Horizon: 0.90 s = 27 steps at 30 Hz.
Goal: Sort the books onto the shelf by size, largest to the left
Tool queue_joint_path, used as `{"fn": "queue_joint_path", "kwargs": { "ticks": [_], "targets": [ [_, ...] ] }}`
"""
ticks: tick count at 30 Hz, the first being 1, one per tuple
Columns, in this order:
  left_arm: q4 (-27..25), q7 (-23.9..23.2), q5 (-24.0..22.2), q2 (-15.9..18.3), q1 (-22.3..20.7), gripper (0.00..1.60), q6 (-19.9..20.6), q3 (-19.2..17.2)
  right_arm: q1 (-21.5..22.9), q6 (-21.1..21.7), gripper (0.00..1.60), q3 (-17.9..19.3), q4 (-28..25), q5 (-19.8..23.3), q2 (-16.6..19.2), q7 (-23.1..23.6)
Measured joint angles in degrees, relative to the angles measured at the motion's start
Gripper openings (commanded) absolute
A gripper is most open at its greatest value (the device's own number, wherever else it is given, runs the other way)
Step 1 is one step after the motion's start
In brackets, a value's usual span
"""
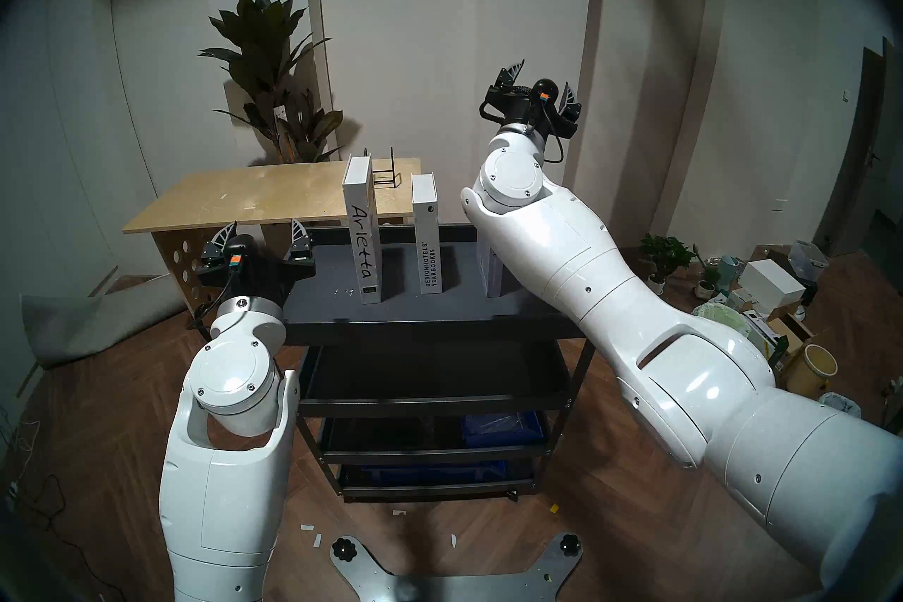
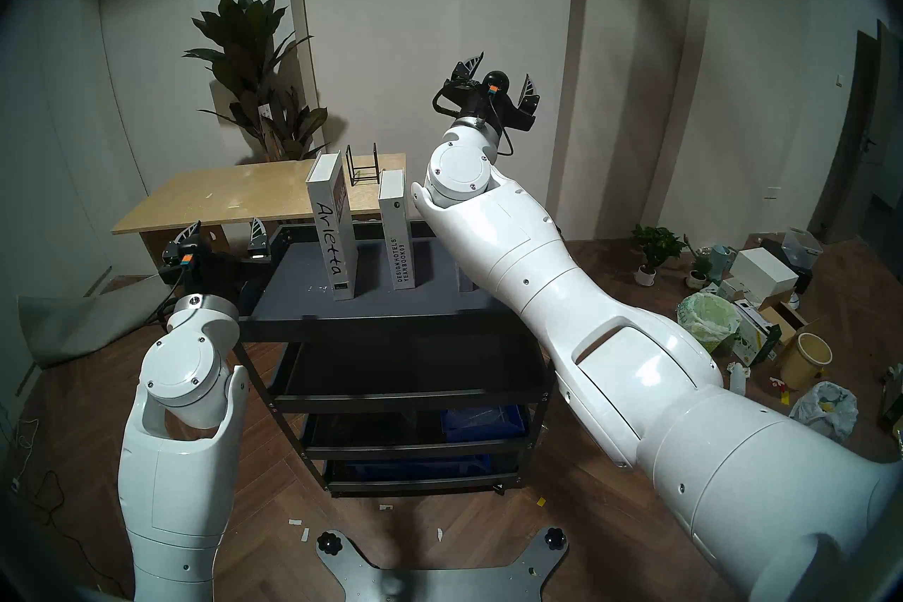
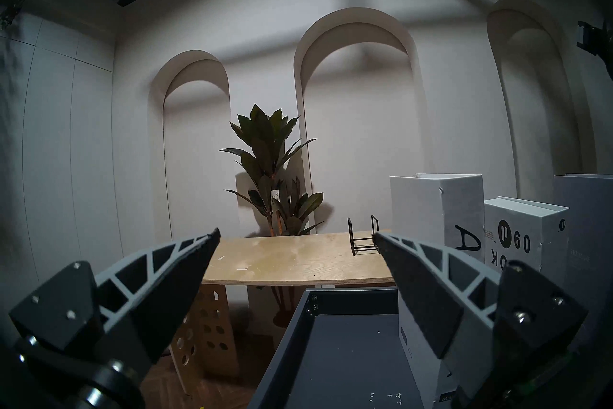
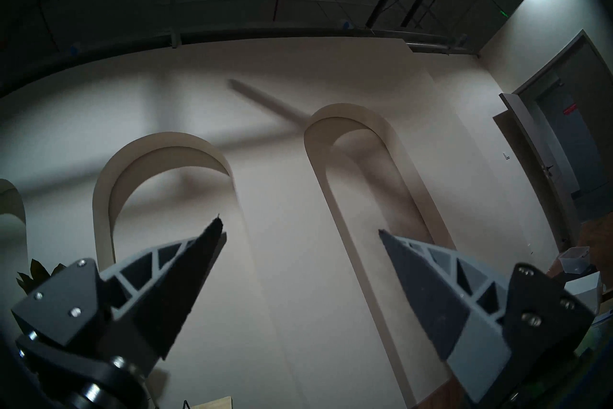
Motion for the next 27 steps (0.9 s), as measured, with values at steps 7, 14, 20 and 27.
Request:
{"fn": "queue_joint_path", "kwargs": {
  "ticks": [7,14,20,27],
  "targets": [
    [0.15,0.76,0.46,-0.07,-0.09,1.60,0.04,0.77,-2.39,2.08,1.60,0.71,-4.42,0.29,3.38,1.12],
    [0.42,1.47,0.93,-0.16,-0.24,1.60,0.08,1.74,-5.36,4.10,1.60,1.06,-9.12,1.92,6.26,2.51],
    [0.67,2.10,1.40,-0.23,-0.46,1.60,0.10,2.82,-8.56,5.92,1.60,1.11,-13.72,3.44,9.13,3.85],
    [0.73,2.79,2.01,-0.32,-0.74,1.60,0.10,4.14,-11.73,7.93,1.60,1.48,-19.18,5.56,12.30,5.55]
  ]
}}
